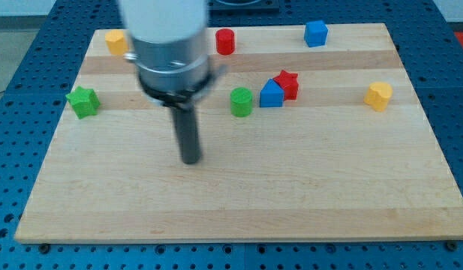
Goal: Place the green circle below the green star
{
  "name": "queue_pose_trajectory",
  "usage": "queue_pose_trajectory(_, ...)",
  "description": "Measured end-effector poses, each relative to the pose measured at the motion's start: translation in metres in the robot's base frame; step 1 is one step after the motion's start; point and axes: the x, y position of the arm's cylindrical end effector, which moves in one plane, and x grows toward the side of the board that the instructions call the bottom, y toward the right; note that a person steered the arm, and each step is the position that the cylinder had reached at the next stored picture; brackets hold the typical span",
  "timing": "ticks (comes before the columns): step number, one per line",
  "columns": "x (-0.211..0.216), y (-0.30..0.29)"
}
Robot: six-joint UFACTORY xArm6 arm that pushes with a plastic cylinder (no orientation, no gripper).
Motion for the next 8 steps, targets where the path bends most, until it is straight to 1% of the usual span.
queue_pose_trajectory(1,-0.045,-0.042)
queue_pose_trajectory(2,-0.066,-0.044)
queue_pose_trajectory(4,-0.072,-0.044)
queue_pose_trajectory(6,-0.120,-0.037)
queue_pose_trajectory(7,-0.139,-0.010)
queue_pose_trajectory(8,-0.139,0.063)
